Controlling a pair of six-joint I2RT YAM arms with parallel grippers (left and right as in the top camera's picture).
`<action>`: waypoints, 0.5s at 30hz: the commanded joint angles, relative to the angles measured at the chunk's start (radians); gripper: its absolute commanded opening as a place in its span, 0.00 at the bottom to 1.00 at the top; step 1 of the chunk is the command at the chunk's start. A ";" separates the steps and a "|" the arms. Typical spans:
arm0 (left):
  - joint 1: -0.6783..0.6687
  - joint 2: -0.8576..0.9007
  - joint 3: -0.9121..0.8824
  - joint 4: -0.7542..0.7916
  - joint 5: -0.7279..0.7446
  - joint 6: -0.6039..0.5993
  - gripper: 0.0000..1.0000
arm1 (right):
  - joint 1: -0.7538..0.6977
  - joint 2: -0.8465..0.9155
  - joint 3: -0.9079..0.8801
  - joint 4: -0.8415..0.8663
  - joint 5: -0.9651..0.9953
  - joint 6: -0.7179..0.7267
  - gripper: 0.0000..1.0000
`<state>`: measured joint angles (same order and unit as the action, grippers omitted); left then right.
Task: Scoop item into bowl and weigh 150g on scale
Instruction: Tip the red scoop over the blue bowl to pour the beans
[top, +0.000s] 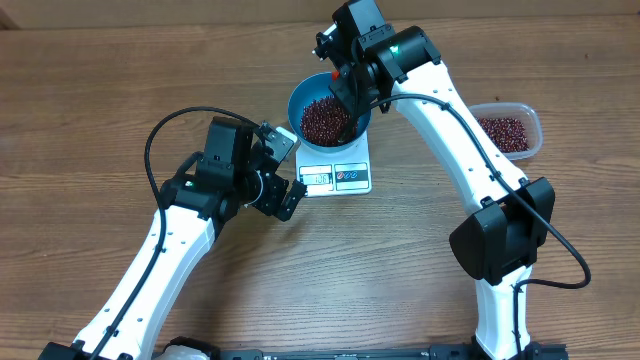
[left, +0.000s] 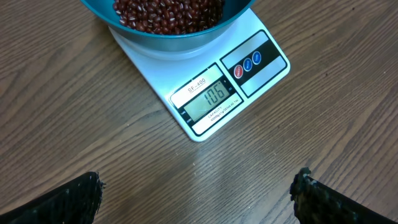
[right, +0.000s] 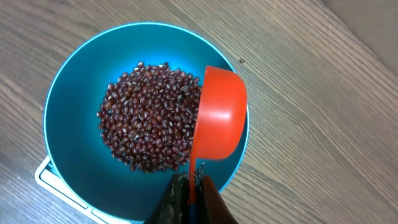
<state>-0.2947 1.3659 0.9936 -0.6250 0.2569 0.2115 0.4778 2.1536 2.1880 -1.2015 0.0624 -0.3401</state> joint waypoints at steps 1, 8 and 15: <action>0.000 0.007 -0.002 0.001 0.002 -0.010 1.00 | 0.000 -0.039 0.040 -0.005 -0.046 -0.065 0.04; 0.000 0.007 -0.002 0.000 0.002 -0.010 0.99 | 0.000 -0.051 0.040 -0.005 -0.045 -0.080 0.04; 0.000 0.007 -0.002 0.001 0.002 -0.010 1.00 | 0.000 -0.092 0.040 0.004 -0.048 -0.080 0.04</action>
<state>-0.2947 1.3659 0.9936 -0.6254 0.2569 0.2115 0.4778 2.1357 2.1880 -1.2045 0.0257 -0.4129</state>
